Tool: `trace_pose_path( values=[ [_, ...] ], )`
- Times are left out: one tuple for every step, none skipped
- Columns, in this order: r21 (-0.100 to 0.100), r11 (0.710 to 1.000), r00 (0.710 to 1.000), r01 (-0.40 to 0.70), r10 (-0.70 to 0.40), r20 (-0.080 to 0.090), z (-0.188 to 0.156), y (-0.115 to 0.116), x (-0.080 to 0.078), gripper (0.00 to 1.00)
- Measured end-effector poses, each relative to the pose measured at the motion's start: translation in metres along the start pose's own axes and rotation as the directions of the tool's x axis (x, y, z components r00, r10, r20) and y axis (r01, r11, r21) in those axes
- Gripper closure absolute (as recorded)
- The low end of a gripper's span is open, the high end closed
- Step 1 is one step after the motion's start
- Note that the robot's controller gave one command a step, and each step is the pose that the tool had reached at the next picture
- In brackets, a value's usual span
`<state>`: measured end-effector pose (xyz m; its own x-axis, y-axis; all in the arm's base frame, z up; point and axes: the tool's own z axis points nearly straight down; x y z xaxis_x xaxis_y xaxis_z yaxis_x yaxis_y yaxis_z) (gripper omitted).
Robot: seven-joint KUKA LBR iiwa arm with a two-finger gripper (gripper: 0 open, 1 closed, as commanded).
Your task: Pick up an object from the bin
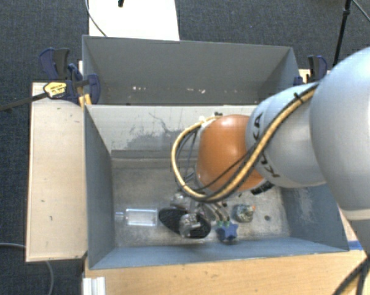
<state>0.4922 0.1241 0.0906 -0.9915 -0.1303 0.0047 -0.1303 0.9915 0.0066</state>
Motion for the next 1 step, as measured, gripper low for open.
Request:
trace_pose_path(
  values=[
    [0.006,0.998,0.998,0.063,-0.063,0.014,-0.1377,0.0022,0.0006,1.00]
  ],
)
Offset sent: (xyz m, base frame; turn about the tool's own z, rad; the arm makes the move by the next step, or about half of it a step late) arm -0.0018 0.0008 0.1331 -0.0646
